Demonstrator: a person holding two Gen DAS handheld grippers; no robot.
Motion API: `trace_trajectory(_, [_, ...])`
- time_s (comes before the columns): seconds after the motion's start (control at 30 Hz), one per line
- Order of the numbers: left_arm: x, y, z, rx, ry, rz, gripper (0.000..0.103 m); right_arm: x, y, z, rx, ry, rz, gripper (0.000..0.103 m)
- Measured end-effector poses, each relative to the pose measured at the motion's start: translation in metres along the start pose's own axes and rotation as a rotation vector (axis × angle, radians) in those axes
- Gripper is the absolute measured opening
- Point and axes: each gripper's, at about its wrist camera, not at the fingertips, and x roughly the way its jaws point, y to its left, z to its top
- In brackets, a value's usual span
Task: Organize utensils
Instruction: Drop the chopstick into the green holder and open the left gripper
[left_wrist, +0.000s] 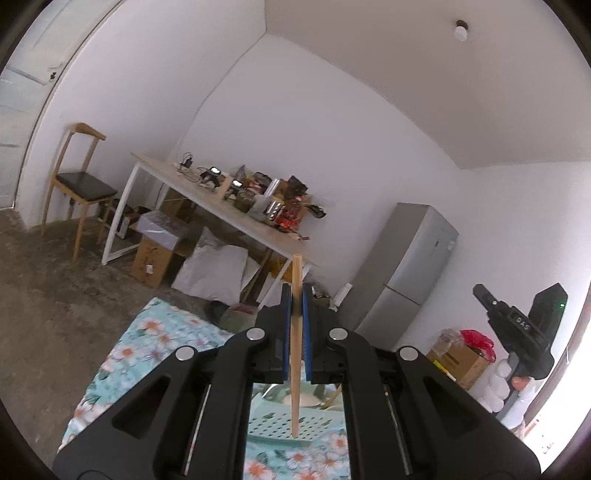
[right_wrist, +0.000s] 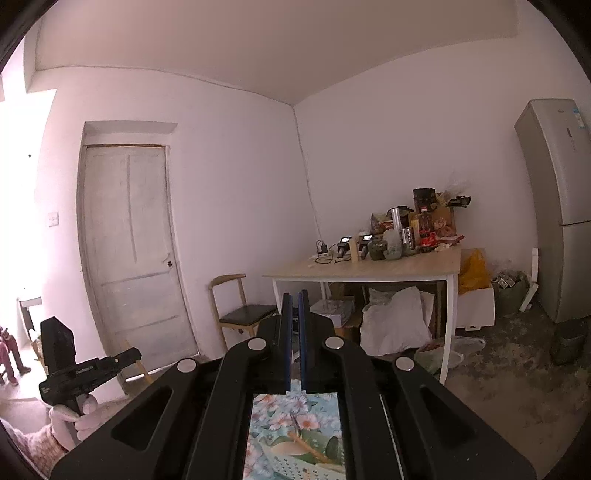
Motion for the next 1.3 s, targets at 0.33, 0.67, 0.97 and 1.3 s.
trace_trajectory(0.33, [0.036,-0.022,0.011,0.010,-0.027,-0.052,0.005,-0.019,-0.011,-0.036,0.038,0.038,-0.027,0.003])
trace_trajectory(0.67, [0.123,-0.062,-0.008,0.138,-0.013,-0.033,0.005,-0.038,-0.014,-0.081,0.052,0.116,-0.068,0.003])
trace_trajectory(0.97, [0.179,-0.068,-0.057,0.237,0.074,0.044,0.005,-0.045,-0.035,-0.105,0.106,0.164,-0.108,0.003])
trace_trajectory(1.3, [0.153,-0.052,-0.059,0.199,0.092,0.070,0.058,-0.043,-0.042,-0.131,0.138,0.219,-0.126,0.003])
